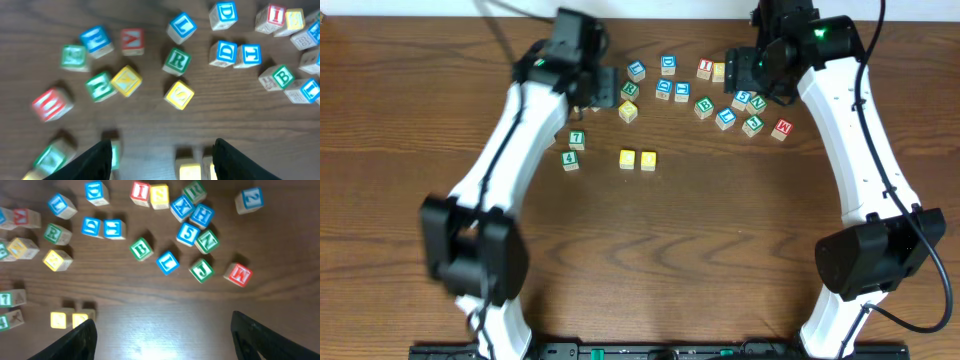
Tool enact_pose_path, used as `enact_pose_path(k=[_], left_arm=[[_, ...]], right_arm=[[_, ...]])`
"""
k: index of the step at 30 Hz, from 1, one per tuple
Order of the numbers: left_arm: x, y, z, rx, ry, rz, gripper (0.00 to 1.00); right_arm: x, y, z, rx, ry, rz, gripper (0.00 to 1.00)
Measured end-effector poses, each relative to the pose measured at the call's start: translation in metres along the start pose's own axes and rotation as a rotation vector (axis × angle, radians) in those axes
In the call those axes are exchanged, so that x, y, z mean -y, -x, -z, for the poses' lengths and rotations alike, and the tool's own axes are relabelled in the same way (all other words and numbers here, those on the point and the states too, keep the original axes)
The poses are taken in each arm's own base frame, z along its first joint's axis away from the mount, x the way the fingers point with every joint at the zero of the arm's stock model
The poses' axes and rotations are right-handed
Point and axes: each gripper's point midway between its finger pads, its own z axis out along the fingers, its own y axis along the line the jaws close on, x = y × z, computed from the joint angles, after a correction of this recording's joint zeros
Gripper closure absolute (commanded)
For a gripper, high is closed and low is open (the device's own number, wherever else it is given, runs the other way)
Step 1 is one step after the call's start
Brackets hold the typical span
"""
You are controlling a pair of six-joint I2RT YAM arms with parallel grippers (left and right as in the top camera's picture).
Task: Spell out CORL
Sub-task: 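Move the left gripper over the green R block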
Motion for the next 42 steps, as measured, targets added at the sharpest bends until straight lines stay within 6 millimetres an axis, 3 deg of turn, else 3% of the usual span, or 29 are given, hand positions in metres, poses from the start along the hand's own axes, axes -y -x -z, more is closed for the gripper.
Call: enact_pose_path(k=[8, 16, 42], left_arm=[[0.024, 0.028, -0.056, -0.055, -0.013, -0.137, 0.36], [0.032, 0.003, -0.096, -0.135, -0.011, -0.265, 0.36], [0.032, 0.021, -0.111, -0.041, -0.015, -0.288, 0.37]], right_arm=[[0.011, -0.011, 0.000, -0.051, -0.021, 0.013, 0.18], [0.025, -0.010, 0.001, -0.057, -0.038, -0.007, 0.17], [0.026, -0.014, 0.001, -0.074, -0.041, 0.021, 0.16]])
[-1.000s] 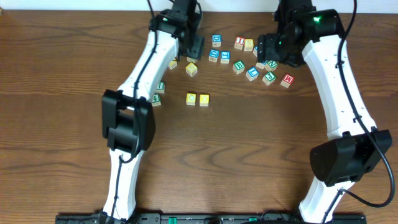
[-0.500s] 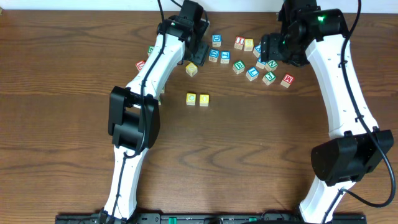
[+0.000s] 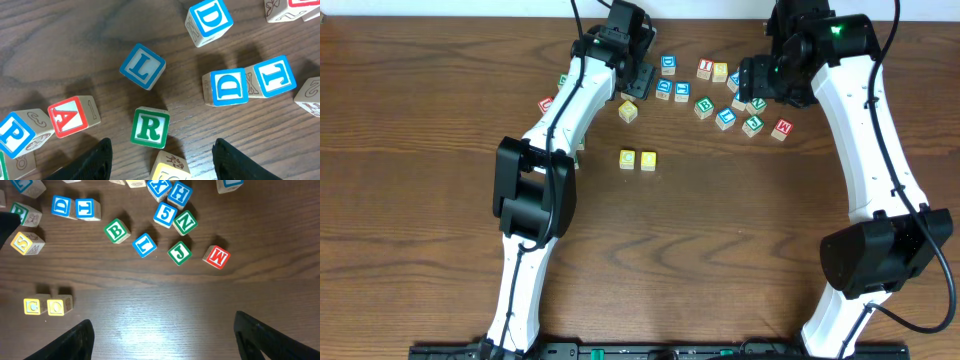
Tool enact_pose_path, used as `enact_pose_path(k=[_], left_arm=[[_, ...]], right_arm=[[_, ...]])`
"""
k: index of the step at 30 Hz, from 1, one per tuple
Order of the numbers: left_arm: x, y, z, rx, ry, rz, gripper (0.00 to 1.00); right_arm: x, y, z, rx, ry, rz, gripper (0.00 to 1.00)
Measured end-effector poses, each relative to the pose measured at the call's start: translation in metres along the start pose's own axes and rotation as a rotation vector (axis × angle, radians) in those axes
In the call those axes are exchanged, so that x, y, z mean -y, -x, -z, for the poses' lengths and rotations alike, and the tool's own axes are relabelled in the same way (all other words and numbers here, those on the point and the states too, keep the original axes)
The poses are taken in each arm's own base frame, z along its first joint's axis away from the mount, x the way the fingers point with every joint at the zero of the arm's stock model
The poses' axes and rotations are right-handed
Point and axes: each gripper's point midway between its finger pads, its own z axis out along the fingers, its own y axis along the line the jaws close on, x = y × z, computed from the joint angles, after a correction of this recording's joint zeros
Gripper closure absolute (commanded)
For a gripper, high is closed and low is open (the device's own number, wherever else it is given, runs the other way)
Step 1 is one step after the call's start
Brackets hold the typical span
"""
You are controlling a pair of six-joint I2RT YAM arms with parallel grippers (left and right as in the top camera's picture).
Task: Spell out CORL
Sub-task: 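Move the left gripper over the green R block, then lower the left gripper, close on the green R block, lift it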
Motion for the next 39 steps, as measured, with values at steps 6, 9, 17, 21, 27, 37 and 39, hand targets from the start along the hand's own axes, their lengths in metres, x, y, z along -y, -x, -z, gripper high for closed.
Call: enact_pose_path(k=[6, 9, 17, 21, 27, 37, 39], left_arm=[[0.000, -0.020, -0.029, -0.061, -0.003, 0.002, 0.37], [0.000, -0.026, -0.039, -0.074, -0.003, 0.003, 0.37], [-0.001, -0.023, -0.041, -0.061, -0.003, 0.003, 0.37], [-0.001, -0.023, -0.041, -0.061, -0.003, 0.002, 0.37], [-0.001, -0.023, -0.041, -0.061, -0.002, 0.000, 0.51], [-0.001, -0.023, -0.041, -0.061, 0.000, -0.013, 0.59], [-0.001, -0.023, -0.041, -0.061, 0.000, -0.011, 0.61]], right_arm=[[0.001, -0.001, 0.000, -0.004, -0.003, 0.000, 0.16], [0.001, -0.001, 0.000, -0.003, -0.008, 0.000, 0.16], [0.003, 0.000, 0.000, -0.001, -0.015, 0.000, 0.16], [0.003, 0.000, 0.000, 0.003, -0.018, 0.000, 0.16], [0.004, 0.001, 0.000, 0.006, -0.021, 0.000, 0.16], [0.004, 0.001, 0.000, 0.005, -0.021, 0.000, 0.16], [0.004, 0.001, 0.000, 0.006, -0.021, 0.000, 0.16]])
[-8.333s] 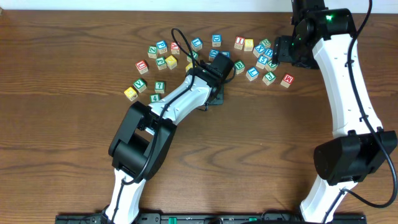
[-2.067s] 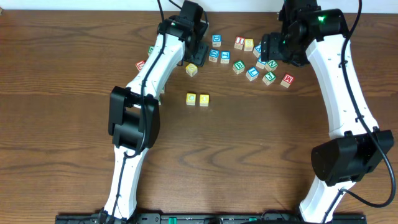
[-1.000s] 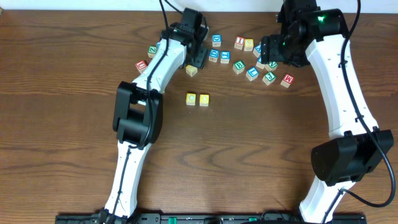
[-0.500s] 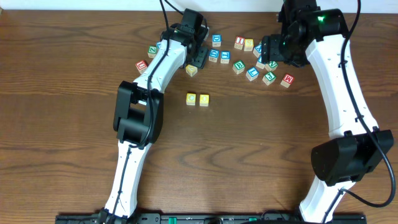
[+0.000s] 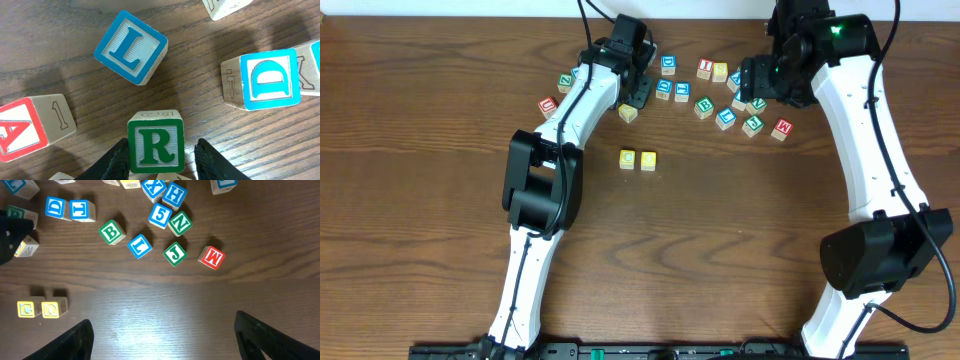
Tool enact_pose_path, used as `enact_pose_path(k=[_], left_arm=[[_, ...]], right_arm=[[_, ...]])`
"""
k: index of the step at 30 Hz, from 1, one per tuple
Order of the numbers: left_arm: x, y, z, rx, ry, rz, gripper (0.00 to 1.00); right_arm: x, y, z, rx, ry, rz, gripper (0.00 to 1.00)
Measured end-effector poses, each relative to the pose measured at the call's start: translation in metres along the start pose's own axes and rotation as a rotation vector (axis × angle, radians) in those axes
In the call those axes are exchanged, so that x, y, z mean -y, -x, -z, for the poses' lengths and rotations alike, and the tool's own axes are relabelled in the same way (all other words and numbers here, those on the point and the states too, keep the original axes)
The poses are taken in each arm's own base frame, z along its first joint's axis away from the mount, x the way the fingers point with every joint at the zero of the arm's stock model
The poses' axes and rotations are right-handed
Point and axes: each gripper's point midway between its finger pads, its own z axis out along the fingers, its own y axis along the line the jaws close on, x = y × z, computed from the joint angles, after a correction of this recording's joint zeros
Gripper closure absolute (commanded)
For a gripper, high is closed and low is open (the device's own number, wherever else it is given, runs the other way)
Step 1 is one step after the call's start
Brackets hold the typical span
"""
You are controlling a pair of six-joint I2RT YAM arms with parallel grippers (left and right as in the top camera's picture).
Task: Spell out CORL
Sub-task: 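Lower the left gripper, close on the green R block, lift it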
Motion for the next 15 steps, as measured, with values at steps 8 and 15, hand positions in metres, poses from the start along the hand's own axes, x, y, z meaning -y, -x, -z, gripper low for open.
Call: enact_pose_path(k=[8, 15], left_arm=[[0.0002, 0.0000, 0.0000, 0.000, 0.000, 0.038, 0.58], [-0.0003, 0.0070, 0.0001, 0.029, 0.001, 0.052, 0.50]], right_arm=[[0.0000, 0.0001, 0.0000, 0.000, 0.000, 0.000, 0.16], [0.0000, 0.0002, 0.0000, 0.001, 0.000, 0.000, 0.16]])
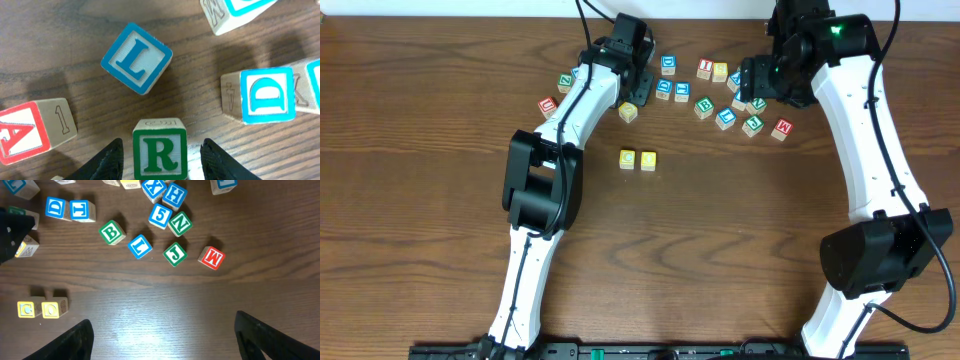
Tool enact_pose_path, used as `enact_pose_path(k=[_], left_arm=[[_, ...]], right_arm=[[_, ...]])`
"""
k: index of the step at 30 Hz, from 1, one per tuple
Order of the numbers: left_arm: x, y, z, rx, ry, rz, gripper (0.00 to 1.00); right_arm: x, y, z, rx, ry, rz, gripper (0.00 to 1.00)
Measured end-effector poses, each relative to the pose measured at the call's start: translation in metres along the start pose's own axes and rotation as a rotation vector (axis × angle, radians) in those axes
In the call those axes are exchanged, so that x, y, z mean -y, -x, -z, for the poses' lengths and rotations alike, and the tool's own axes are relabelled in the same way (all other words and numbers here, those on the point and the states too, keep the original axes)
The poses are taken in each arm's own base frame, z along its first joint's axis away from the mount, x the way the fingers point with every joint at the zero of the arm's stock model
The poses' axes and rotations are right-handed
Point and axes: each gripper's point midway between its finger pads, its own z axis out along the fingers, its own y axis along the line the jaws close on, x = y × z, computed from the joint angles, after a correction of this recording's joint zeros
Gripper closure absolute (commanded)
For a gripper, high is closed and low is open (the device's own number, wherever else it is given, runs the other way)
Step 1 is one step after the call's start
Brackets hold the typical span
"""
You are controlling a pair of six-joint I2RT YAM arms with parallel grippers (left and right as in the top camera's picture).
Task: Spell out CORL
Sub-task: 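Lower the left gripper, close on the green R block, lift it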
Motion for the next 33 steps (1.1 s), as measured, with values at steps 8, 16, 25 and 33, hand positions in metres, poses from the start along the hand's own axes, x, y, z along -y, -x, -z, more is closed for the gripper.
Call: enact_pose_path(k=[8, 16, 25, 33], left_arm=[[-0.004, 0.006, 0.000, 0.024, 0.022, 0.022, 0.50], [-0.004, -0.007, -0.017, -0.014, 0.023, 0.025, 0.52], [-0.004, -0.008, -0.019, -0.016, 0.023, 0.036, 0.65], [-0.004, -0.008, -0.019, -0.017, 0.023, 0.043, 0.67]], right_arm=[[0.000, 0.000, 0.000, 0.000, 0.000, 0.000, 0.16], [0.001, 0.000, 0.000, 0.002, -0.006, 0.000, 0.15], [0.003, 0.001, 0.000, 0.005, -0.019, 0.000, 0.15], [0.004, 0.001, 0.000, 0.006, -0.022, 0.000, 0.15]])
